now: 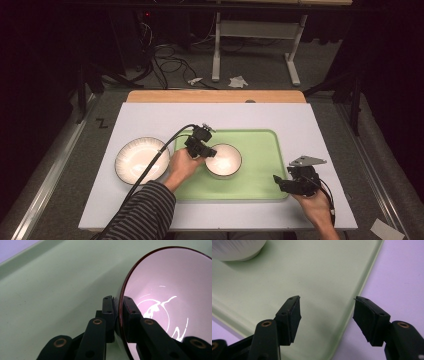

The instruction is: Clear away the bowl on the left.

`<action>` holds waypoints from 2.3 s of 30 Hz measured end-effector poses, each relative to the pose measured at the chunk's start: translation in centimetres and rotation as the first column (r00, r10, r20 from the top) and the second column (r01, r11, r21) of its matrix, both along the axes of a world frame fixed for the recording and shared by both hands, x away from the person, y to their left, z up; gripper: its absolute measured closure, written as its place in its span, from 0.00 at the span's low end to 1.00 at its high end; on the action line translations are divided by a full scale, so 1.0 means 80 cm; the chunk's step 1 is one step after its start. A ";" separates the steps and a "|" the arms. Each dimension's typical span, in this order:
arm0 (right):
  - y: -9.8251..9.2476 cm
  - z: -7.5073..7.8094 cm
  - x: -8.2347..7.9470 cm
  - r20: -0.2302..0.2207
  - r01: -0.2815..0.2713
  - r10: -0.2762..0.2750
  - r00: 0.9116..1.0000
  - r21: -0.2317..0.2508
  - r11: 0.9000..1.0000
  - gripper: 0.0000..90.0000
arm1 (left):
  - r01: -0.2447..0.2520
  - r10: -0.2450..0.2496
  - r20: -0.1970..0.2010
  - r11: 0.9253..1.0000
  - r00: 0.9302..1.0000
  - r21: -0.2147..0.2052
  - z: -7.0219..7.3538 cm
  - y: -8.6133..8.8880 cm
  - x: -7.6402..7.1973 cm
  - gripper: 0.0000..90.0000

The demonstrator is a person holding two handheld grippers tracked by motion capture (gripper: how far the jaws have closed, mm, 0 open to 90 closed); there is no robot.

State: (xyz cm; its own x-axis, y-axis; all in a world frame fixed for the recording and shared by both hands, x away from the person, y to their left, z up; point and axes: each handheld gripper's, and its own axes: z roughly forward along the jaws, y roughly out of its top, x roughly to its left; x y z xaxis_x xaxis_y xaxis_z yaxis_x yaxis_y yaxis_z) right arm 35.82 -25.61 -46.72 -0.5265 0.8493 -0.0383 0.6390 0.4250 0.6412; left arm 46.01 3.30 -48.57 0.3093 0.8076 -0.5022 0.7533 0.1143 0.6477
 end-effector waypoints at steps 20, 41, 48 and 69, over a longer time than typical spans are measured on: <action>0.003 0.002 0.005 0.008 -0.020 0.020 1.000 0.003 1.000 0.45 | -0.017 0.019 0.092 1.000 0.996 -0.023 0.018 0.011 -0.010 0.66; 0.009 0.001 0.010 -0.001 -0.042 0.042 0.999 0.017 0.999 0.45 | -0.008 0.018 0.148 0.998 0.989 -0.067 0.047 0.034 -0.029 0.62; 0.009 -0.001 0.015 -0.012 -0.046 0.046 0.999 0.023 0.999 0.45 | -0.008 0.020 0.159 0.997 0.987 -0.073 0.053 0.042 -0.034 0.61; 0.013 -0.001 0.014 -0.020 -0.055 0.056 0.998 0.040 0.998 0.44 | -0.030 0.048 0.196 0.995 0.979 -0.093 0.074 0.071 -0.051 0.60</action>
State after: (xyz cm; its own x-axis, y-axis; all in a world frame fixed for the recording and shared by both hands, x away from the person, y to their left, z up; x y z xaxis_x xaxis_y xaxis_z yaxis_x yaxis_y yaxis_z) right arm 36.91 -24.58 -46.82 -0.5734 0.8192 0.0060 0.6284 0.4351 0.6448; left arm 41.94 9.01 -42.62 0.3787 0.7760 -0.5043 0.6050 0.2048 0.7694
